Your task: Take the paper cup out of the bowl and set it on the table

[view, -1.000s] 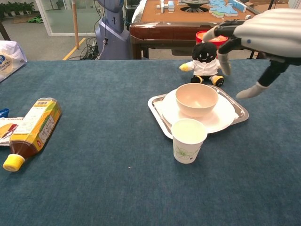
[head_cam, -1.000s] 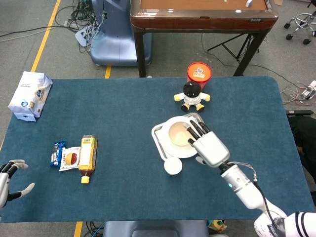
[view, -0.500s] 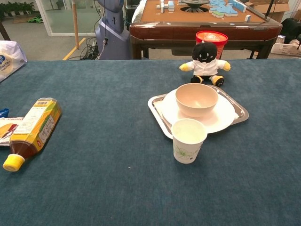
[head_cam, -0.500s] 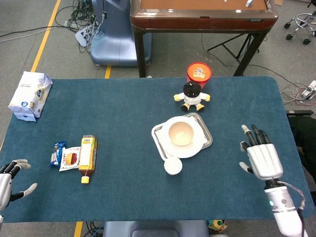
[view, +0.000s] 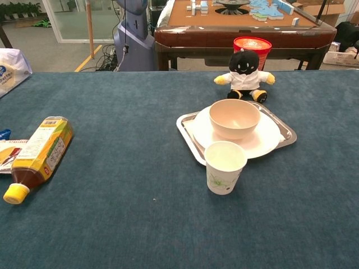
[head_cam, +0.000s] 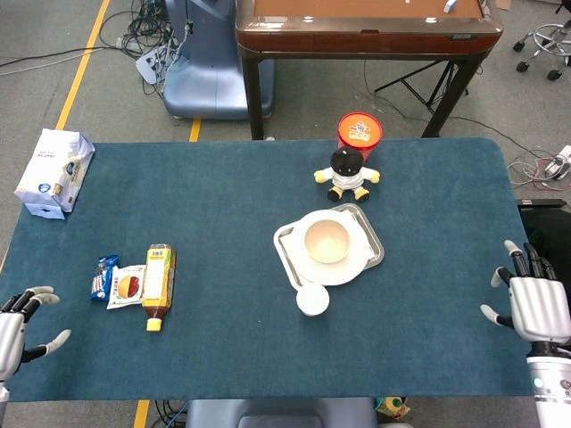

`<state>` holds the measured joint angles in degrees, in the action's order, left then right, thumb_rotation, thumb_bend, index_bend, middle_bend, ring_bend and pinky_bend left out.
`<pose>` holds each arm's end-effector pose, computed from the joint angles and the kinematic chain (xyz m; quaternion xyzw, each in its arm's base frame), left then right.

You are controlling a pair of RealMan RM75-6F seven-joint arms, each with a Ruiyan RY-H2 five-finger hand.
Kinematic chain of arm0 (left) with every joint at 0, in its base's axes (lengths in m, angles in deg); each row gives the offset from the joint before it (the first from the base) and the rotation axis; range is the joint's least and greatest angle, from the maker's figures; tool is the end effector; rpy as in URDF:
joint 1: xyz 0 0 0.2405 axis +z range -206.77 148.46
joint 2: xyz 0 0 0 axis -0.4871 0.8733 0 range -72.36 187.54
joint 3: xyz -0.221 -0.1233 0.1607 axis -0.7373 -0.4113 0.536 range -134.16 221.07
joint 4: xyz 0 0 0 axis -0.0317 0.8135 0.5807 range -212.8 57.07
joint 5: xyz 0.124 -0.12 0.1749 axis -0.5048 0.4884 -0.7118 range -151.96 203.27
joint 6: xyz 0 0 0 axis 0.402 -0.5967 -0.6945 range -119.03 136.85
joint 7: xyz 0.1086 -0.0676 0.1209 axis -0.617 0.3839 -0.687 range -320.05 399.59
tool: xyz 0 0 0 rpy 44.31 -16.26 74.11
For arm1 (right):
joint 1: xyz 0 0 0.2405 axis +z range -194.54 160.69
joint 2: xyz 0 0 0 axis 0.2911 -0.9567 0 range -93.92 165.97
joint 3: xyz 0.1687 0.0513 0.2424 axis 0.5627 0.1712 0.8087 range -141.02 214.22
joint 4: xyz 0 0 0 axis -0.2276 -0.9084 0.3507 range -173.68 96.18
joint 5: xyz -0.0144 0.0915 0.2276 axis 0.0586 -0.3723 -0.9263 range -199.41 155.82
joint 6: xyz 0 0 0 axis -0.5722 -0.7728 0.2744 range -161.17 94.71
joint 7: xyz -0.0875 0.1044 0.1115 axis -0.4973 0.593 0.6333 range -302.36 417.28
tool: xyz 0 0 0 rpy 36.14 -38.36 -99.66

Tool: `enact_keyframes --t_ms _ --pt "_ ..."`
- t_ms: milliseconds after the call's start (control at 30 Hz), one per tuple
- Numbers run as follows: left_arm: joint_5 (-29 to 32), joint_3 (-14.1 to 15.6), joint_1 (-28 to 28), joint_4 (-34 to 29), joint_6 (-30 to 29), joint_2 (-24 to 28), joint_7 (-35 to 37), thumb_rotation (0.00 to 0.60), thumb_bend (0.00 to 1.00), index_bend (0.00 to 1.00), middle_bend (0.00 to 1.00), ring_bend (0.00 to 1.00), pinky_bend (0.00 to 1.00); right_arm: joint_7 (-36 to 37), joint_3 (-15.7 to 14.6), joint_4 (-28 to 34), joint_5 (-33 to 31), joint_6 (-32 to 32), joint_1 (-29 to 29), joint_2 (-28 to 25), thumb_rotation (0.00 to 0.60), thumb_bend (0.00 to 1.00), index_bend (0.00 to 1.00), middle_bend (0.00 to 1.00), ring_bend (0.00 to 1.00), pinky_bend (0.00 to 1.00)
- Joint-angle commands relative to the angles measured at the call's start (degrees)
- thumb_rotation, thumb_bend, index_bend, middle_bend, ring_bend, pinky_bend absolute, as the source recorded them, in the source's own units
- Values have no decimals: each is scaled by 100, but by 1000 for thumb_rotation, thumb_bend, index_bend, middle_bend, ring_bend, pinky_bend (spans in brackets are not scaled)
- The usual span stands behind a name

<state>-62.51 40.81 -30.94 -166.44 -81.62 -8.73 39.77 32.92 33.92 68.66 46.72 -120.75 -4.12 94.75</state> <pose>-0.3738 0.1987 0.1500 -0.5815 -0.3601 -0.3991 0.6106 -0.3402 -0.2324 0.1594 0.6043 -0.3612 0.2526 0.6637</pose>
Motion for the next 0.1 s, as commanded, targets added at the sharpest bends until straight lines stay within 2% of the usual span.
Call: enact_keyframes --t_ms 33,100 --pt "-14 21 -21 22 44 -20 -24 600 129 399 309 325 531 197 126 -17 -151 147 -74 -168 600 178 505 120 0 140" --pt "-23 36 -27 24 65 -29 -26 600 129 399 309 324 531 216 161 23 -187 210 -85 -211 600 178 505 120 0 140"
